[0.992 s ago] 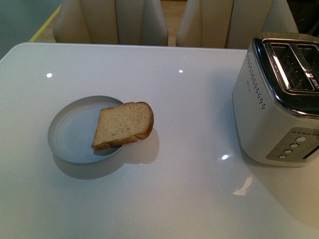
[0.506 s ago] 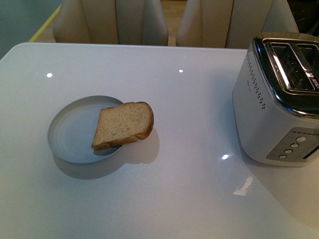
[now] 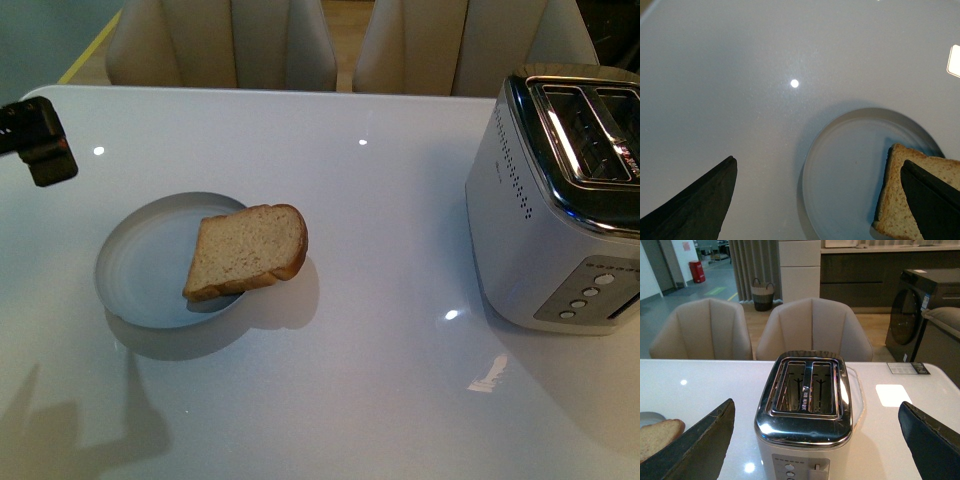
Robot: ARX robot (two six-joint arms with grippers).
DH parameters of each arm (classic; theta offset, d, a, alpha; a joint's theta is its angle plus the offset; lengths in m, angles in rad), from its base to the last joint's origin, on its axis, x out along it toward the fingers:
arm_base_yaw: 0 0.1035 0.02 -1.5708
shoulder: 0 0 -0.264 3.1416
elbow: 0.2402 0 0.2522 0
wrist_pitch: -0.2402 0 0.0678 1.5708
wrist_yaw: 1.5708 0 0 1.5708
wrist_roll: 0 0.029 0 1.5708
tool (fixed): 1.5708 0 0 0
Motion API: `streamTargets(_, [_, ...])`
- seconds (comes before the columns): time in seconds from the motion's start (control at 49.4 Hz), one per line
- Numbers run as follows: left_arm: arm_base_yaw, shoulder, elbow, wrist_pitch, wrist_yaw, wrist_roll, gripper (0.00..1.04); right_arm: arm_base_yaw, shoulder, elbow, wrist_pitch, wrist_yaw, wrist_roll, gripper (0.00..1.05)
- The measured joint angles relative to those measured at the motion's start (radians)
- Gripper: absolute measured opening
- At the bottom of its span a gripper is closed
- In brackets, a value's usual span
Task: Left arm holds plate, right arm toasts bread
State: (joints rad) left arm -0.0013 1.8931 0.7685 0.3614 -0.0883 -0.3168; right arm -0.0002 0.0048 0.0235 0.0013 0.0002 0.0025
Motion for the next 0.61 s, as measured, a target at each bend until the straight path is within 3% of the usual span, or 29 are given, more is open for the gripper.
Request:
streamTargets(0.284, [0.004, 0.227, 0.07, 0.005, 0.002, -0.167, 0.97, 0.0, 0.0, 0.0, 0.0, 0.0, 0.0, 0.96])
streamTargets(0.608, [-0.008, 0.374, 0.187, -0.061, 0.008, -0.183, 0.97, 0.0, 0.0, 0.0, 0.0, 0.0, 0.0, 0.96])
